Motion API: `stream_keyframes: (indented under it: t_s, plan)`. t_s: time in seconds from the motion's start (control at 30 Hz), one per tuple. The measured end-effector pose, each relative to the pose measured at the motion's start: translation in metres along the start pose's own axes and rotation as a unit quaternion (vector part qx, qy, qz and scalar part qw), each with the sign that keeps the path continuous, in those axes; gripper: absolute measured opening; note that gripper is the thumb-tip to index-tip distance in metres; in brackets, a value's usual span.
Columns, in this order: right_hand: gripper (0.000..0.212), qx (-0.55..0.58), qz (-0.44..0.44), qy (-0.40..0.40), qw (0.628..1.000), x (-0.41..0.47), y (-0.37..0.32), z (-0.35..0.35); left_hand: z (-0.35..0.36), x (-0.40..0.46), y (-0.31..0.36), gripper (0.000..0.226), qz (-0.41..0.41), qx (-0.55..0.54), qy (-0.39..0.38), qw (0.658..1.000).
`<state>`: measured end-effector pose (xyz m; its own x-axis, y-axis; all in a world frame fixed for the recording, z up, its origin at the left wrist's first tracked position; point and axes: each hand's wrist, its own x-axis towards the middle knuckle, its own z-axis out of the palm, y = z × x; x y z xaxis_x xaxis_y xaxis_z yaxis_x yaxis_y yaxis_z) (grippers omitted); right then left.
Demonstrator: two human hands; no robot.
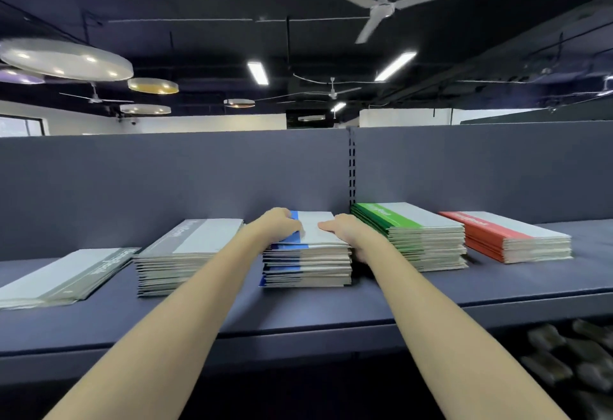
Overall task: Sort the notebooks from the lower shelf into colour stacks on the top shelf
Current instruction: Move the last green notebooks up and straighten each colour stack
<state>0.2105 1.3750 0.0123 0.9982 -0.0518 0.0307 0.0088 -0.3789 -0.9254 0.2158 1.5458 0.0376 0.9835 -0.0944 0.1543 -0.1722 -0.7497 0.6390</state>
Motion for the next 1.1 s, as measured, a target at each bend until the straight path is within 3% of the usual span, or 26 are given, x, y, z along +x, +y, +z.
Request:
stream_keyframes:
  t_s: [0.13, 0.2, 0.3, 0.37, 0.43, 0.53, 0.63, 0.7, 0.97, 1.1]
  plan:
    - [0.023, -0.095, 0.006, 0.022, 0.995, -0.014, -0.013, -0.002, 0.001, -0.005, 0.002, 0.007, 0.029, 0.013, 0.051, 0.998]
    - [0.033, -0.128, -0.009, 0.040, 0.991, -0.017, -0.016, -0.005, 0.000, -0.011, 0.003, 0.002, 0.029, 0.006, 0.096, 0.995]
    - [0.046, -0.165, -0.043, 0.055, 0.984, -0.020, -0.015, -0.011, -0.005, -0.023, 0.003, 0.016, 0.028, 0.023, 0.157, 0.987]
    - [0.045, -0.132, -0.086, 0.050, 0.986, -0.025, -0.020, -0.020, -0.015, -0.033, 0.001, 0.023, 0.062, 0.020, 0.121, 0.991]
    - [0.034, -0.060, -0.102, 0.005, 0.993, -0.031, -0.025, -0.030, -0.028, -0.048, -0.002, 0.029, 0.093, 0.017, 0.021, 0.995]
    - [0.041, -0.094, -0.089, -0.127, 0.984, -0.047, -0.026, -0.043, -0.037, -0.064, -0.012, 0.070, 0.104, 0.099, -0.095, 0.985]
    - [0.092, -0.297, -0.107, -0.157, 0.936, -0.061, -0.015, -0.042, -0.031, -0.065, -0.024, 0.087, 0.117, 0.100, -0.086, 0.984]
    - [0.106, -0.348, -0.156, -0.129, 0.915, -0.066, -0.007, -0.034, -0.026, -0.065, -0.028, 0.089, 0.134, 0.104, -0.071, 0.983]
    - [0.098, -0.323, -0.213, -0.086, 0.918, -0.072, 0.008, -0.031, -0.012, -0.064, -0.035, 0.095, 0.179, 0.132, -0.027, 0.974]
    - [0.095, -0.322, -0.221, -0.077, 0.917, -0.075, 0.009, -0.028, -0.004, -0.065, -0.042, 0.094, 0.186, 0.064, 0.017, 0.980]
